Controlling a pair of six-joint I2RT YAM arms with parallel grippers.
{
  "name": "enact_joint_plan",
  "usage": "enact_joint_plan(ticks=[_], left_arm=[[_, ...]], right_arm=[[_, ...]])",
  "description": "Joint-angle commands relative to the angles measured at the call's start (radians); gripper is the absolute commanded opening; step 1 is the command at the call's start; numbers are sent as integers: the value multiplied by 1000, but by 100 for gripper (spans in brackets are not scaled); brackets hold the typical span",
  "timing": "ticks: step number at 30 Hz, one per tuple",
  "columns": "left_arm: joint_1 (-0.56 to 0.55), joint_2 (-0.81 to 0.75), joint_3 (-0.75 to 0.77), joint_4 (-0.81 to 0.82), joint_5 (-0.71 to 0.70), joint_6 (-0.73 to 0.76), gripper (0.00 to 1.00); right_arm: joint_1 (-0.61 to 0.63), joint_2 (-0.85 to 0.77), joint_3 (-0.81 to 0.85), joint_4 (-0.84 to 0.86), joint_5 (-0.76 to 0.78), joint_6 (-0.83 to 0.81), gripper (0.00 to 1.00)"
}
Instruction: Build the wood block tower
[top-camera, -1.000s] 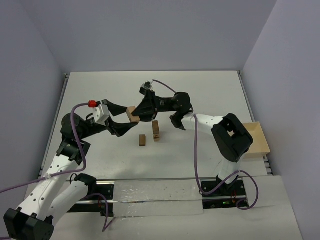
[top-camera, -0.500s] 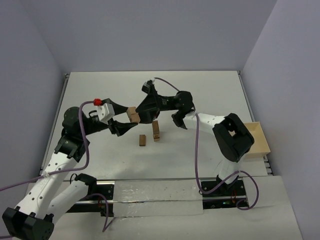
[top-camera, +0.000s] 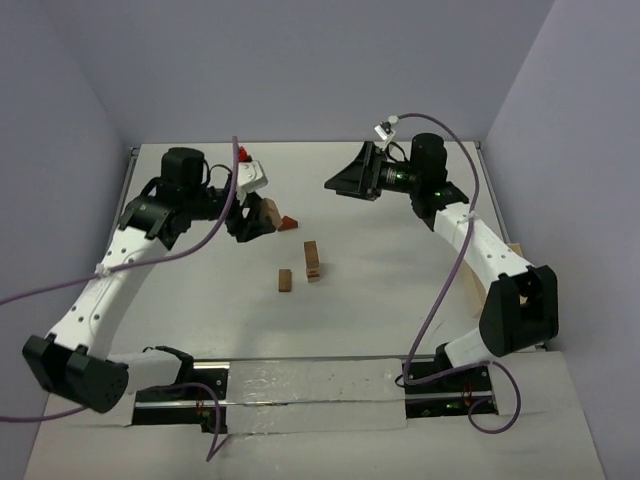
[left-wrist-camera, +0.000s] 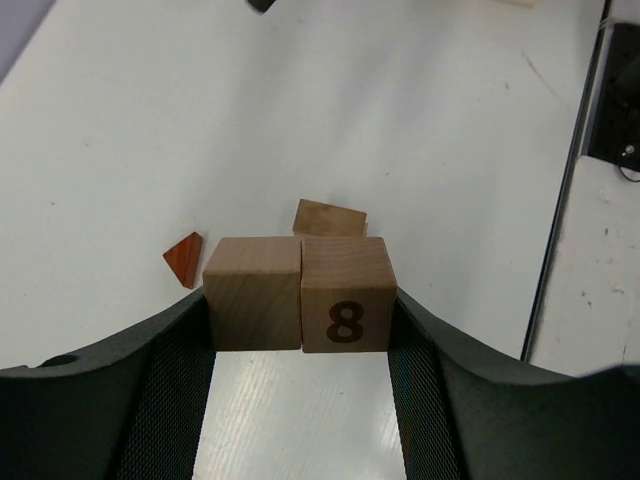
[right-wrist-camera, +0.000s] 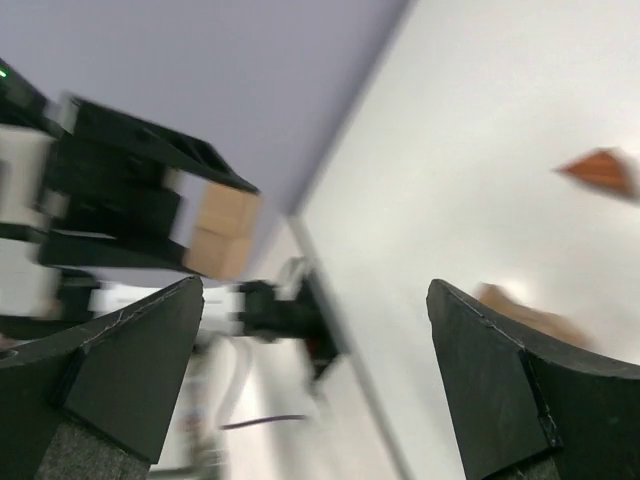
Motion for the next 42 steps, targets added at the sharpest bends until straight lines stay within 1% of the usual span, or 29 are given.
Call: enact_joint_plan(ticks=[1,4,7,13,17,20,30,34,38,42], left_arm=[[-13,170,171,-260,-38,95,0],[-49,229,220,-299,-75,135,0],[-84,257,226,-253,-117,125,0],[-143,317,242,-201,-207,120,0],[-170,358,271,-215,-244,146,0],[-178,382,297,-239,-242,161,0],[-224,463,369,-246,-261,140,0],[-258,486,365,-260,-279,147,0],[-285,505,353,-265,-307,151,3],[-308,545,377,-295,-322,154,4]], right_arm=[[2,-108,58,-496,284,-545,100],[-3,-151,38,-541,404,-645,100],[-7,-170,21,-582,491,-716,100],[-19,-227,-43,-588,612,-816,100],[-33,-257,-70,-577,636,-834,100],[-46,-260,-70,-578,641,-838,100],[-75,-256,-55,-590,630,-841,100],[-77,-256,-55,-589,625,-839,100],[-78,-258,-53,-589,622,-838,100],[-78,-263,-47,-595,618,-838,100]])
